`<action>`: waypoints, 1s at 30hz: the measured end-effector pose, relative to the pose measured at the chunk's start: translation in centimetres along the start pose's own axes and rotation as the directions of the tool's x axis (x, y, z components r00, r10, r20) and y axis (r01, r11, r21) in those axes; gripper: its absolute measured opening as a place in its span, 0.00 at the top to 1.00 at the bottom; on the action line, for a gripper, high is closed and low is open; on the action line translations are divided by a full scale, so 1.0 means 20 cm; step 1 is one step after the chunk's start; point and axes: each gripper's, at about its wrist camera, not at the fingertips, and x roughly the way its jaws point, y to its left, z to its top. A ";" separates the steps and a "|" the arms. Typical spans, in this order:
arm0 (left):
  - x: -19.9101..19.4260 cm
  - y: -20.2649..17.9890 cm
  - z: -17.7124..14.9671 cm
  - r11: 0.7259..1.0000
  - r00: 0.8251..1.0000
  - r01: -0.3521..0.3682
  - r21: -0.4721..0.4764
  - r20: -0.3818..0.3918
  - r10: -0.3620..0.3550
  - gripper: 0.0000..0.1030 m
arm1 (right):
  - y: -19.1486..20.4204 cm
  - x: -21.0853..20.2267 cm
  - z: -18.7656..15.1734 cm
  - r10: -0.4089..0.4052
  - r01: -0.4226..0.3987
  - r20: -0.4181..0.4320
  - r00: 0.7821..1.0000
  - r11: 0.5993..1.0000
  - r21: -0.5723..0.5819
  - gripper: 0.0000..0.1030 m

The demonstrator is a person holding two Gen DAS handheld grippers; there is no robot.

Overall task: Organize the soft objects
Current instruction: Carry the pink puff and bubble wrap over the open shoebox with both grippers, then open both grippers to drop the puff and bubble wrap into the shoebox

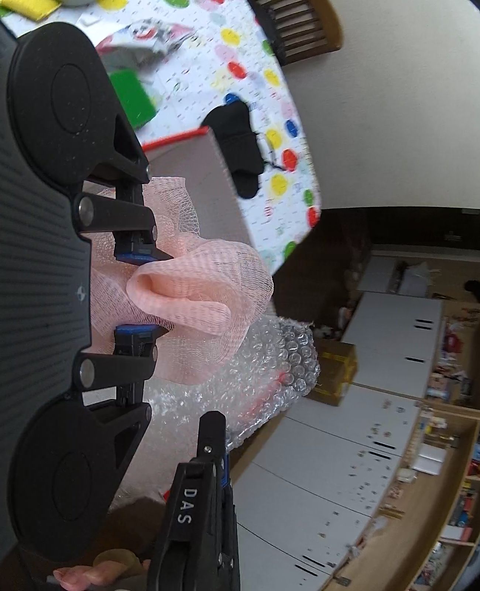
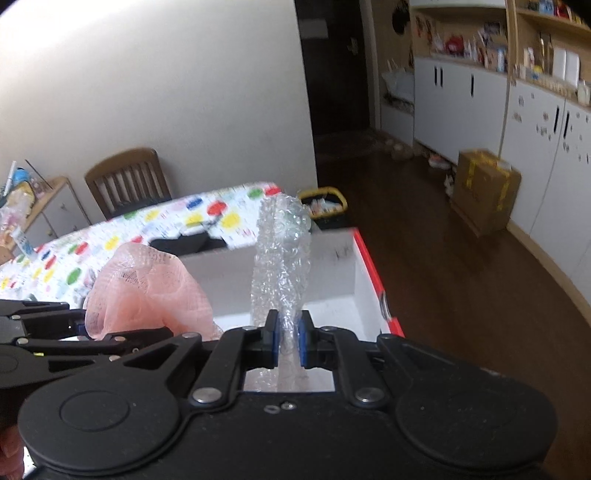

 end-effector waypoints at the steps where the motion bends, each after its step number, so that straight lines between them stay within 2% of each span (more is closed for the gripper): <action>1: 0.03 0.00 0.00 1.000 1.000 -0.002 -0.003 -0.014 0.002 0.72 | -0.01 0.03 0.00 -0.006 0.007 -0.015 1.000 1.000 0.007 0.92; 9: 0.21 -0.05 -0.02 0.999 0.994 -0.035 0.037 -0.105 0.039 0.72 | -0.08 0.21 0.00 -0.023 0.025 -0.101 0.995 1.000 0.016 0.92; 18: 0.35 -0.04 -0.03 0.999 0.976 -0.025 0.038 -0.216 0.033 0.72 | -0.09 0.35 -0.02 -0.042 0.032 -0.168 0.985 0.998 -0.062 0.91; 30: 0.42 0.01 -0.02 1.000 0.966 -0.025 0.004 -0.258 0.025 0.72 | -0.07 0.40 -0.05 -0.047 0.019 -0.184 0.982 0.989 -0.148 0.90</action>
